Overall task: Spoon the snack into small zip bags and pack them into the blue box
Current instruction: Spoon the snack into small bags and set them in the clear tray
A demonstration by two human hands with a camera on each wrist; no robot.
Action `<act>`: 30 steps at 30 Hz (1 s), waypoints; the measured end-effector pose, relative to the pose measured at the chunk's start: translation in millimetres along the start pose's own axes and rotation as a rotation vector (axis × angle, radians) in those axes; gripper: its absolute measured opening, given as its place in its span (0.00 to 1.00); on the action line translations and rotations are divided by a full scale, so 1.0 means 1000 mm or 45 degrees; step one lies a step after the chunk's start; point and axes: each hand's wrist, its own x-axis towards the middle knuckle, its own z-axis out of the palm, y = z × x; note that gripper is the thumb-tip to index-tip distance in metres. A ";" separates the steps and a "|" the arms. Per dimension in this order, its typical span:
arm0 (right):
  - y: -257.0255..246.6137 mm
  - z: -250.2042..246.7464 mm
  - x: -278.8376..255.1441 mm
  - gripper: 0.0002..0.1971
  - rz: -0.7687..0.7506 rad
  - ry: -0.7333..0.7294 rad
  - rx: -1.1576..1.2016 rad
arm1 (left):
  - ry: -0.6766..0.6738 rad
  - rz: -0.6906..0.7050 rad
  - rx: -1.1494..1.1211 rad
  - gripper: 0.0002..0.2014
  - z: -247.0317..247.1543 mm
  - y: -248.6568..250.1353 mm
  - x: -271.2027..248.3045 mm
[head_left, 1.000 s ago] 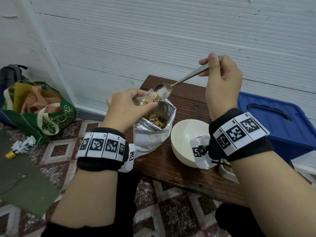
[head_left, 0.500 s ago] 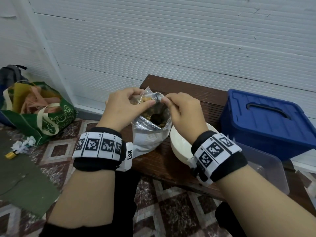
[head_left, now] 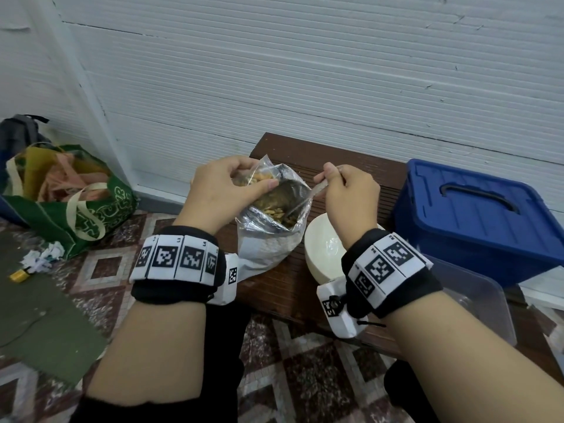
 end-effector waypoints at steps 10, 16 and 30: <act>-0.008 -0.029 0.024 0.18 0.113 0.259 0.081 | -0.015 0.016 0.020 0.15 -0.006 -0.001 0.000; -0.020 -0.046 0.036 0.18 0.082 0.366 0.095 | -0.052 0.002 0.033 0.18 -0.014 0.001 -0.002; -0.031 -0.029 0.044 0.17 0.135 0.227 0.107 | -0.144 -0.028 0.139 0.21 0.002 -0.001 0.002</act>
